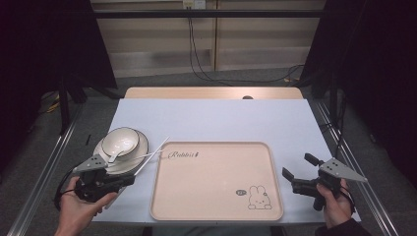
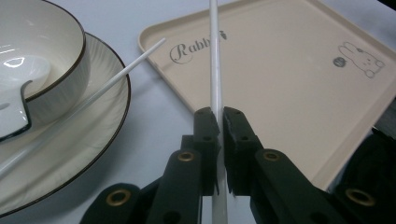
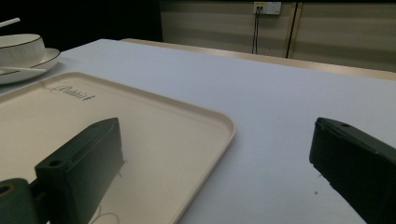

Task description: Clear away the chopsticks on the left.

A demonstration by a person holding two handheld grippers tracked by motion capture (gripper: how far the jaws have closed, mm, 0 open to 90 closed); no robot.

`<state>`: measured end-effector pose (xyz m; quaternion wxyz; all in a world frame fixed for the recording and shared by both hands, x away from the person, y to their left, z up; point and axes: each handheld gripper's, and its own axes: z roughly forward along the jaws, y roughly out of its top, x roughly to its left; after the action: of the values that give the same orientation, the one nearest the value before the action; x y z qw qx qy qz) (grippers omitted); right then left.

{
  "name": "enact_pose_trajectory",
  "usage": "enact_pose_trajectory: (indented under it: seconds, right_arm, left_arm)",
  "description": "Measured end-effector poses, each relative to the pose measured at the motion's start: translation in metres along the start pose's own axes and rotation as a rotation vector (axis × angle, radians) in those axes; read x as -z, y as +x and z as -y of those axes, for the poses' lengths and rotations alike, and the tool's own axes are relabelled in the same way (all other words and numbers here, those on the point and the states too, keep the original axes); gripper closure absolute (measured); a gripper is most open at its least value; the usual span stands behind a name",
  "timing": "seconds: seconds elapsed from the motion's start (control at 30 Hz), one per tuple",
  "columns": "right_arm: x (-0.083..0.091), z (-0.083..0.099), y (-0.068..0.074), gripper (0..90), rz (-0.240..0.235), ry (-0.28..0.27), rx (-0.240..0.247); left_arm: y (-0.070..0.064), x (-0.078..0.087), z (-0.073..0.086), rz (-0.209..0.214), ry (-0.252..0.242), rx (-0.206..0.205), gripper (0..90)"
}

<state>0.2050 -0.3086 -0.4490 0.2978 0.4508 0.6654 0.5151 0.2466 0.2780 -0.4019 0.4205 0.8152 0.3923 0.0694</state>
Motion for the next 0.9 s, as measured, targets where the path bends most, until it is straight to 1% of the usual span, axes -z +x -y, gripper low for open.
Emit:
enact_pose_trajectory:
  seconds: [0.03,0.1,0.2,0.27,0.3,0.33,0.37,0.4,0.43,0.47,0.5,0.53,0.6,0.63,0.7,0.77,0.9]
  right_arm:
    - [0.000,0.000,0.000,2.4,-0.001,0.000,0.000]
    - [0.000,0.000,0.000,2.4,-0.004,0.002,-0.003]
    - [0.000,0.000,0.001,2.4,-0.004,-0.005,0.000]
    - [0.000,0.000,0.001,2.4,-0.006,-0.005,0.001]
    - [-0.001,0.000,0.001,2.4,-0.007,-0.005,0.002]
    - [-0.001,0.000,0.001,2.4,-0.009,-0.003,-0.001]
    - [-0.001,0.000,0.001,2.4,-0.008,-0.005,0.000]
    - [-0.001,0.000,0.001,2.4,-0.010,-0.004,0.000]
    - [-0.001,0.000,0.001,2.4,-0.011,-0.003,0.001]
    - [-0.001,-0.001,0.001,2.4,-0.010,-0.003,0.001]
    - [-0.001,-0.001,0.001,2.4,-0.013,-0.004,-0.001]
    - [-0.001,-0.001,0.001,2.4,-0.013,-0.004,-0.001]
    - [-0.001,-0.001,0.001,2.4,-0.014,0.000,-0.005]
    - [-0.001,-0.001,0.001,2.4,-0.015,0.001,-0.004]
    - [-0.001,-0.001,0.001,2.4,-0.013,-0.001,-0.001]
    - [-0.001,-0.001,0.001,2.4,-0.013,0.000,-0.003]
    - [-0.001,0.000,0.001,2.4,-0.015,0.003,0.000]
  left_arm:
    - [-0.002,-0.002,-0.001,0.003,0.000,0.014,84.8]
    - [-0.012,-0.007,-0.003,-0.010,-0.007,0.034,84.8]
    - [-0.025,-0.014,-0.008,-0.033,-0.011,0.052,84.8]
    - [-0.033,-0.019,-0.010,-0.042,-0.003,0.069,84.8]
    - [-0.035,-0.024,-0.012,-0.039,0.004,0.087,84.8]
    - [-0.036,-0.026,-0.012,-0.041,0.006,0.098,84.8]
    - [-0.038,-0.030,-0.013,-0.053,0.002,0.121,84.8]
    - [-0.038,-0.034,-0.014,-0.058,0.017,0.132,84.8]
    - [-0.039,-0.038,-0.014,-0.070,0.031,0.154,84.8]
    - [-0.040,-0.041,-0.015,-0.075,0.034,0.165,84.8]
    - [-0.040,-0.045,-0.015,-0.079,0.053,0.178,84.8]
    - [-0.040,-0.048,-0.016,-0.087,0.057,0.198,84.8]
    - [-0.040,-0.055,-0.017,-0.116,0.076,0.229,84.8]
    - [-0.040,-0.058,-0.017,-0.133,0.078,0.249,84.9]
    - [-0.039,-0.064,-0.016,-0.142,0.085,0.296,84.8]
    - [-0.040,-0.072,-0.016,-0.152,0.113,0.299,84.8]
    - [-0.043,-0.086,-0.013,-0.168,0.148,0.302,84.8]
